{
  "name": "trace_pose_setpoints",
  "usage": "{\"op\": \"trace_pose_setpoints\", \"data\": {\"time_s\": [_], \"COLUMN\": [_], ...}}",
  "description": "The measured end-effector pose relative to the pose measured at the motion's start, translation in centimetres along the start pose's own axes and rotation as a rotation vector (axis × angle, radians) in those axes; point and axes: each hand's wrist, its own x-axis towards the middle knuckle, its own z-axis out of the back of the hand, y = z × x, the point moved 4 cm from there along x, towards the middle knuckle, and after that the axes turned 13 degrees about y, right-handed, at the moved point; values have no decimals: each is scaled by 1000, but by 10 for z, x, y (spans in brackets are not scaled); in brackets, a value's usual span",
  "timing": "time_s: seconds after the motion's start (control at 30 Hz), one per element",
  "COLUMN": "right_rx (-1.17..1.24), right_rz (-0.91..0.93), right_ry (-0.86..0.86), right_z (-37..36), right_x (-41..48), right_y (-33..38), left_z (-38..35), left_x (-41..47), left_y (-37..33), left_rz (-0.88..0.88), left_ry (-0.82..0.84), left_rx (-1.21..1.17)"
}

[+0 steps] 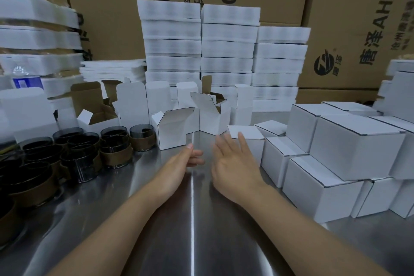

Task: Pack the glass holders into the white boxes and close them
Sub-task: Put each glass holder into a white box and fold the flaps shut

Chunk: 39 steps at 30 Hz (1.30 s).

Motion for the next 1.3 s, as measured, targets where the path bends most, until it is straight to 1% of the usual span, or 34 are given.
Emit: {"op": "trace_pose_setpoints", "data": {"time_s": [0.07,0.13,0.3,0.43,0.5,0.6,0.67,0.7,0.77,0.83,0.93,1.03,1.17,1.3], "right_rx": [-40,-64,4,61,98,126,167,196,209,157,132,156,178,276], "right_rz": [-48,-83,-75,-49,3,62,26,-11,-105,-199,-317,-398,-425,-338], "right_ry": [77,115,106,66,54,60,67,77,113,150,170,170,194,187], "right_z": [-7,-11,-14,-16,-16,-18,-20,-21,-24,-26,-25,-22,-24,-25], "right_x": [2,4,7,9,9,9,10,10,10,9,8,6,5,5], "right_y": [-1,0,-3,-4,-4,-8,-12,-15,-21,-26,-28,-31,-30,-27], "left_z": [0,0,-2,-3,1,14,22,25,27,25,24,27,28,27], "left_x": [1,2,1,-2,-4,-15,-22,-24,-24,-23,-21,-20,-18,-15], "left_y": [1,2,0,-3,-9,-21,-25,-26,-27,-26,-25,-23,-19,-15], "left_rz": [9,15,15,7,-56,-206,-243,-237,-198,-168,-157,-138,-121,-90], "left_ry": [7,19,31,28,-75,-346,-470,-502,-503,-477,-463,-464,-468,-420], "left_rx": [8,12,25,62,164,299,329,333,347,399,478,455,455,489]}}
